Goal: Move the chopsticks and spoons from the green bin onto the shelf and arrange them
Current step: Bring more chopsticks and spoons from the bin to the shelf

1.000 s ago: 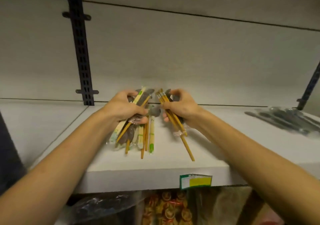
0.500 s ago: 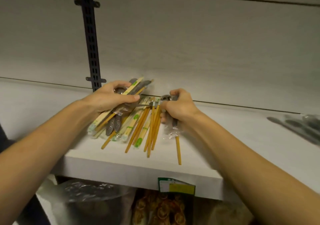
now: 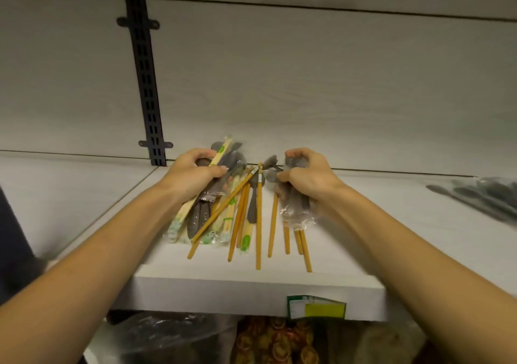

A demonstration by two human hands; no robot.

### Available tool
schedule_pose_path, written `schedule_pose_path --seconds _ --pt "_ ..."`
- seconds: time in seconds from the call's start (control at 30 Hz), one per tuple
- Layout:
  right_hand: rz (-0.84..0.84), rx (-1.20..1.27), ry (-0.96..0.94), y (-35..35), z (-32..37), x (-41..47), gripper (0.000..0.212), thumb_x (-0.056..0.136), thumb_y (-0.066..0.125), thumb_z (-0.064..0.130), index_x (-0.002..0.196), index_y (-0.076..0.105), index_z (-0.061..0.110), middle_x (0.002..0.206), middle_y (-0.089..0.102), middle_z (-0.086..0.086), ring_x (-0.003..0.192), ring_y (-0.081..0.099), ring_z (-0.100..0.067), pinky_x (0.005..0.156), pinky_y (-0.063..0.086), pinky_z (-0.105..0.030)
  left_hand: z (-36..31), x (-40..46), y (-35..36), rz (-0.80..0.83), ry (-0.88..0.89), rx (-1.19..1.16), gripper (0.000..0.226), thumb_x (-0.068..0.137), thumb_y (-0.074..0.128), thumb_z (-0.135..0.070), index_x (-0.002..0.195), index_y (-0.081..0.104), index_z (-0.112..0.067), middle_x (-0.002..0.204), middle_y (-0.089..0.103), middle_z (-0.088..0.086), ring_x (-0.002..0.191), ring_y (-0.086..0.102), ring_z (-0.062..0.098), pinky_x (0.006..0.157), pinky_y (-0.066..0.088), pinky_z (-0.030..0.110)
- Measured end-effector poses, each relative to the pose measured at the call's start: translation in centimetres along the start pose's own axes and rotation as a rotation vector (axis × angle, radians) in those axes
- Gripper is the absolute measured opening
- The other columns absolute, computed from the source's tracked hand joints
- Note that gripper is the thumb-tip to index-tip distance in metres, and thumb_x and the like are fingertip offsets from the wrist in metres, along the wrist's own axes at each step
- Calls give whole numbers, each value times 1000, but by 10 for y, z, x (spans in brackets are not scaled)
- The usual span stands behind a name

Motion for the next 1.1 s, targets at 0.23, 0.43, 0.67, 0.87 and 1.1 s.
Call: schedule_pose_path --seconds 0.23,0.43,0.67,0.87,1.1 --pt "-48 -97 -98 -8 8 0 43 89 59 2 128 56 18 123 58 -3 105 62 -22 94 53 -34 1 6 2 27 58 5 44 82 73 -10 122 59 -19 106 61 -1 83 62 17 70 51 23" --pt "-66 -146 -99 -12 5 1 50 85 68 5 129 53 25 125 56 -6 101 64 -27 86 57 -43 0 6 11 55 54 1 26 90 61 -10 115 61 -16 79 60 -4 53 57 3 44 43 8" --pt "-49 -118 -7 -18 6 -1 68 84 70 7 141 35 20 118 55 -11 94 66 -27 83 57 -42 3 1 7 105 16 -43 40 87 63 1 123 52 -11 73 62 11 40 56 7 40 47 17" --pt "-17 -267 -129 -10 10 -8 70 84 65 3 143 31 21 96 57 -9 85 60 -15 80 52 -30 6 2 0 27 0 -144 39 88 65 -5 122 48 -9 104 56 12 46 63 16 35 45 23" --pt "2 -354 -261 1 17 -8 60 90 58 5 141 32 23 99 58 -9 69 63 -18 58 54 -30 5 -3 -1 5 -8 -178 27 92 59 0 117 51 -7 84 56 10 42 57 18 35 43 23"
Point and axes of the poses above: each hand's wrist, its own x-axis towards the middle knuckle, its own y-axis out of the palm, z = x × y, the point moved 6 cm from there along x, towards the middle knuckle
